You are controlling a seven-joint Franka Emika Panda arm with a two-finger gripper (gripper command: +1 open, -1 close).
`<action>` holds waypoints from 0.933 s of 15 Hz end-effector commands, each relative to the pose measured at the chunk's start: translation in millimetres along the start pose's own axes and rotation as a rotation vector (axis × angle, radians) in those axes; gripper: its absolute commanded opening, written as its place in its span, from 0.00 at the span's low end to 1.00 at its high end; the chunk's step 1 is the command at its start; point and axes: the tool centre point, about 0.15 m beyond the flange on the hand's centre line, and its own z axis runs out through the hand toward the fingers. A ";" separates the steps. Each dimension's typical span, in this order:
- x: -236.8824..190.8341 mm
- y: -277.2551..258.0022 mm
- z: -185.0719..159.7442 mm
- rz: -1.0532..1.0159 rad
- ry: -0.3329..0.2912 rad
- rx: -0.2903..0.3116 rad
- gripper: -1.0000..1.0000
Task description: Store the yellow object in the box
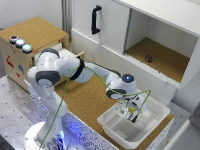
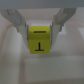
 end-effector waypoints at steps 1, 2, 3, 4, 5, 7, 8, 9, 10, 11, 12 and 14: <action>7.3 2.3 19.5 -0.001 0.049 0.041 0.00; 6.9 1.7 12.2 0.005 0.059 0.023 1.00; 6.5 2.6 -0.8 0.006 0.076 0.015 1.00; 4.3 2.6 -18.1 0.008 0.105 0.018 1.00; 1.5 2.3 -32.8 0.009 0.133 0.030 1.00; -3.3 2.0 -56.9 0.015 0.179 0.033 1.00; -5.0 1.4 -69.8 0.010 0.198 0.034 1.00; -6.9 -0.4 -79.9 0.003 0.214 0.046 1.00; -9.1 -5.8 -87.3 -0.011 0.224 0.052 1.00; -9.8 -11.1 -96.3 -0.022 0.238 0.069 1.00; -9.6 -18.6 -103.4 -0.033 0.250 0.088 1.00; -9.0 -37.5 -118.7 -0.063 0.277 0.112 1.00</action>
